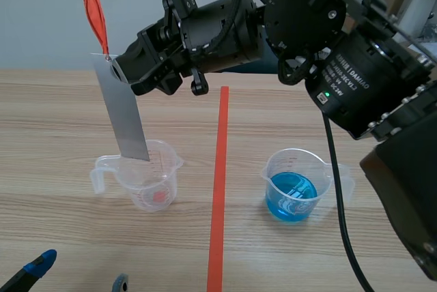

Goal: Do the redox reaction experiment. put the plate into the left beaker

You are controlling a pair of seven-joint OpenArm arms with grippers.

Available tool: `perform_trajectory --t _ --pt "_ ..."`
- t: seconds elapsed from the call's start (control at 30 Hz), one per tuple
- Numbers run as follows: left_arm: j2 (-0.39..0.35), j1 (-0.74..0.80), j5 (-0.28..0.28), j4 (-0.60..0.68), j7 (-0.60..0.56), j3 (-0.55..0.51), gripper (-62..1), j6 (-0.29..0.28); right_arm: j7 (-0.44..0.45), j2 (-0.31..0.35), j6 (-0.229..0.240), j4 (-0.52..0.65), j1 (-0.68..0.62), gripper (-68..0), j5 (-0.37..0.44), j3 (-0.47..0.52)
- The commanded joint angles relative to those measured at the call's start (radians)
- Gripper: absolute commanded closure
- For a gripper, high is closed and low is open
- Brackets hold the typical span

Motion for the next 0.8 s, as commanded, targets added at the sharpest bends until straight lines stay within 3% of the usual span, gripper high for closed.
perform_trajectory --t 0.0,0.53,0.77 --pt "-0.011 0.004 0.002 0.016 -0.046 -0.003 -61.6 -0.002 0.012 -0.005 0.015 0.021 0.010 -0.4 0.010 0.013" --pt "-0.011 0.004 0.002 0.016 -0.046 -0.003 -61.6 -0.002 0.025 -0.003 0.015 0.021 0.010 -0.4 -0.023 0.013" --pt "-0.011 0.004 0.001 0.016 -0.046 -0.003 -61.6 -0.002 0.066 -0.003 0.015 0.021 -0.001 -0.4 -0.085 0.013"
